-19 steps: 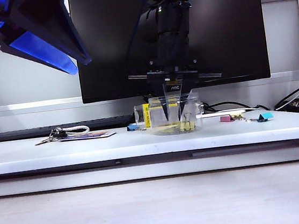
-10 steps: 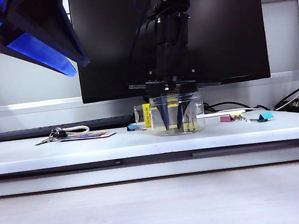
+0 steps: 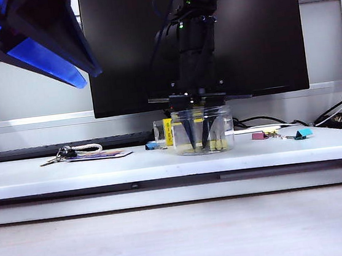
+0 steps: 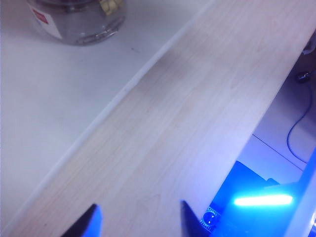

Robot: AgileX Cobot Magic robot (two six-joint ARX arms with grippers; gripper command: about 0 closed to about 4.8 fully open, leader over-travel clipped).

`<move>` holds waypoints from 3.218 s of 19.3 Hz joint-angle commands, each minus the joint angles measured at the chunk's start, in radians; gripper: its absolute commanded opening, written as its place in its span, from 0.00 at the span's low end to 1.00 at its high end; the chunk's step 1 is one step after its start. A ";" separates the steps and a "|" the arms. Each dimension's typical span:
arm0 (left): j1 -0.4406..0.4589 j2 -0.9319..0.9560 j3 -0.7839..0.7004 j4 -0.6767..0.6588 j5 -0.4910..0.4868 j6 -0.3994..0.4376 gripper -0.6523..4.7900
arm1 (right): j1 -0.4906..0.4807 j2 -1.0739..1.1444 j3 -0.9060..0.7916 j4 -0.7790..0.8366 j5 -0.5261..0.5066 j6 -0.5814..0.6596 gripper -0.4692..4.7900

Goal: Take the clips out of the round transparent plastic box and place them on the table.

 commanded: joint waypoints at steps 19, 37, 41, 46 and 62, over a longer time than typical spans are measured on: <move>-0.001 -0.002 0.003 0.016 0.001 0.016 0.51 | 0.003 -0.018 0.007 0.016 0.058 -0.119 0.09; -0.001 -0.002 0.003 0.015 0.001 0.015 0.51 | 0.003 -0.018 0.004 -0.024 -0.001 -0.298 0.19; -0.001 -0.002 0.003 0.016 0.001 0.015 0.51 | 0.003 -0.018 0.004 -0.006 -0.002 -0.309 0.29; -0.001 -0.002 0.003 0.014 0.001 0.015 0.51 | 0.003 -0.001 0.004 0.014 -0.001 -0.325 0.29; -0.001 -0.002 0.003 0.014 0.001 0.026 0.51 | 0.003 0.057 0.003 0.023 0.000 -0.354 0.17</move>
